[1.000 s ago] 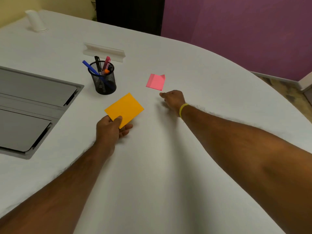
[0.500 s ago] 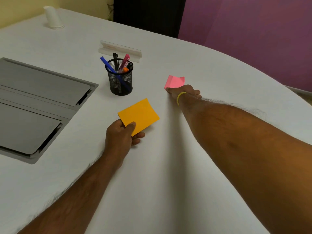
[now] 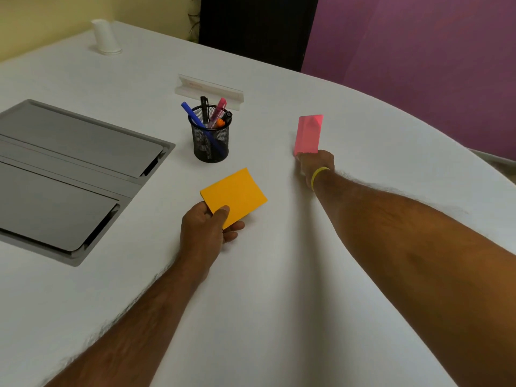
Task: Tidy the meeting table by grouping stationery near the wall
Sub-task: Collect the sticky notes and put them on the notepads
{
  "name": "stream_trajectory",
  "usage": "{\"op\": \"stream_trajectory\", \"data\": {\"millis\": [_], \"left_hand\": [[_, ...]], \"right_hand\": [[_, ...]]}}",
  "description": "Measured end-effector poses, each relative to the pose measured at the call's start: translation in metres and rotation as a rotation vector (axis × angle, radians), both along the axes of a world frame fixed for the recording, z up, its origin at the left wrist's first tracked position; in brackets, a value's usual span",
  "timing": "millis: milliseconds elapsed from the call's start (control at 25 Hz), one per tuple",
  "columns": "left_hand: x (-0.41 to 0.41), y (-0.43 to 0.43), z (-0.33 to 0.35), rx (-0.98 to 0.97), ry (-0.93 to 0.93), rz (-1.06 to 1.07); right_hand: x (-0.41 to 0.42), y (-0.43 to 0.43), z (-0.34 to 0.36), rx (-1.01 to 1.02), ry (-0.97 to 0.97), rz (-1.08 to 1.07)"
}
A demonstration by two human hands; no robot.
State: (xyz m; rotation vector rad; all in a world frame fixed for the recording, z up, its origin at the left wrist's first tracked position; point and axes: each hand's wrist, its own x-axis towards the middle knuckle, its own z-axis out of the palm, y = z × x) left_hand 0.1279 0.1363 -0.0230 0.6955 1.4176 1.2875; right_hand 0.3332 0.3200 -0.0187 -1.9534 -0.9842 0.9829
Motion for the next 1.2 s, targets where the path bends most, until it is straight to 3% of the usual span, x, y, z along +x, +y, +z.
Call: {"op": "stream_trajectory", "data": {"millis": [120,240,440,640,880,1080,1200], "left_hand": [[0.003,-0.003,0.007,-0.028,-0.017,0.020],[0.009,-0.011,0.019,-0.066,-0.054,0.060],[0.031,-0.056,0.048,-0.098,-0.121,0.019],[0.047,-0.138,0.072,-0.075,-0.111,0.010],[0.047,-0.231,0.121,-0.108,-0.198,0.043],[0.043,-0.301,0.146,-0.041,0.011,-0.035],[0.037,-0.342,0.162,-0.047,0.020,-0.004]], "right_hand": [[0.007,-0.024,0.002,0.115,0.258,-0.044],[0.001,-0.081,0.024,0.006,0.661,0.058],[-0.026,-0.216,0.053,-0.201,0.930,0.073],[-0.053,-0.323,0.088,-0.281,0.956,0.085],[-0.062,-0.419,0.119,-0.377,0.838,0.092],[-0.062,-0.494,0.155,-0.267,0.691,0.200],[-0.060,-0.538,0.170,-0.162,0.802,0.223]]}}
